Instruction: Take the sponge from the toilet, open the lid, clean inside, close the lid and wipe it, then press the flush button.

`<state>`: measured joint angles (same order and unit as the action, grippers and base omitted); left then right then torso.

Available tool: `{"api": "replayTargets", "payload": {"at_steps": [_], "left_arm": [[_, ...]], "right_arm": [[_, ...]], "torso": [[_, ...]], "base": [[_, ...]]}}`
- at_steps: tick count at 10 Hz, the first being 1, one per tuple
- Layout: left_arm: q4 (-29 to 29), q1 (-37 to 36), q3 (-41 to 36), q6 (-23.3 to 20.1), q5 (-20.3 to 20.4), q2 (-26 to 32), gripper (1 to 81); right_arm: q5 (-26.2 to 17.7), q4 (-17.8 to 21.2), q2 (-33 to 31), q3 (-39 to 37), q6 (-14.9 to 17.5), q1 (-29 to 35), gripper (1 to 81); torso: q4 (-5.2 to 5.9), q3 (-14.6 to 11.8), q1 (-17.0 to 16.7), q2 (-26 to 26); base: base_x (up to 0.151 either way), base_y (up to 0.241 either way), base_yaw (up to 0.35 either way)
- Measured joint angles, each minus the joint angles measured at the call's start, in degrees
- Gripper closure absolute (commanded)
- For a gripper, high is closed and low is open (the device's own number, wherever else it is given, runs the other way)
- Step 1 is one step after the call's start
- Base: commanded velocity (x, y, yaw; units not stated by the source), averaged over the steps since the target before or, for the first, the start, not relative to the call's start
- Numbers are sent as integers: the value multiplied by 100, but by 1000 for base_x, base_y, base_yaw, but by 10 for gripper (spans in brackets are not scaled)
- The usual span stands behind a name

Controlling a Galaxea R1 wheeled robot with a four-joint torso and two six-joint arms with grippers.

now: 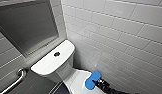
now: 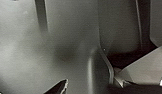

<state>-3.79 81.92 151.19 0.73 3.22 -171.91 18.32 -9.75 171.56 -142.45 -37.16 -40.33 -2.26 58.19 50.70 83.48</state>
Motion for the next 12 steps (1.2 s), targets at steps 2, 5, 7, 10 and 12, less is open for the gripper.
{"api": "replayTargets", "payload": {"at_steps": [2, 5, 7, 10, 12], "left_arm": [[0, 0, 0, 0, -2, 0, 10], [5, 0, 0, -2, -11, -17, 10], [5, 0, 0, -2, -11, -15, 10], [5, 0, 0, -2, -11, -26, 10], [5, -4, 2, -2, 2, -48, 10]], "right_arm": [[0, -66, 2, -30, 54, 0, 811], [35, -85, 49, -129, -18, -2, 811], [22, -91, 46, -129, -21, 0, 811], [-17, -105, 38, -132, -21, 4, 811], [-118, -124, 33, -129, -22, 43, 811]], "torso": [[0, 0, 0, 0], [0, 0, 0, 0], [0, 0, 0, 0], [0, 0, 0, 0], [0, 0, -61, -103]], "base": [[0, 0, 0], [0, 0, 0], [0, 0, 0], [0, 0, 0], [0, 0, 0]]}}
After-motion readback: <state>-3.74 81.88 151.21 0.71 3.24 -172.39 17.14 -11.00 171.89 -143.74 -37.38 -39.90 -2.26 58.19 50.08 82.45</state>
